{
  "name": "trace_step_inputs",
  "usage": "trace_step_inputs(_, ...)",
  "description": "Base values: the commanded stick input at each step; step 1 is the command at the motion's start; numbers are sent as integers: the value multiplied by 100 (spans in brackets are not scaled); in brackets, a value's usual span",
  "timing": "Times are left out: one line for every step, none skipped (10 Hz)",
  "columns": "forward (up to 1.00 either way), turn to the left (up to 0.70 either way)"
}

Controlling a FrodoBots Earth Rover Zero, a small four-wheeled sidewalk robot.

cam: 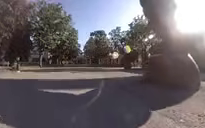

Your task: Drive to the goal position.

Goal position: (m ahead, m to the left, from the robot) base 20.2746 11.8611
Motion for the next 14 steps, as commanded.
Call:
trace_step_inputs(60,0)
trace_step_inputs(60,0)
trace_step_inputs(60,0)
trace_step_inputs(60,0)
trace_step_inputs(60,0)
trace_step_inputs(60,0)
trace_step_inputs(60,0)
trace_step_inputs(60,0)
trace_step_inputs(60,0)
trace_step_inputs(60,0)
trace_step_inputs(60,0)
trace_step_inputs(60,0)
trace_step_inputs(60,0)
trace_step_inputs(60,0)
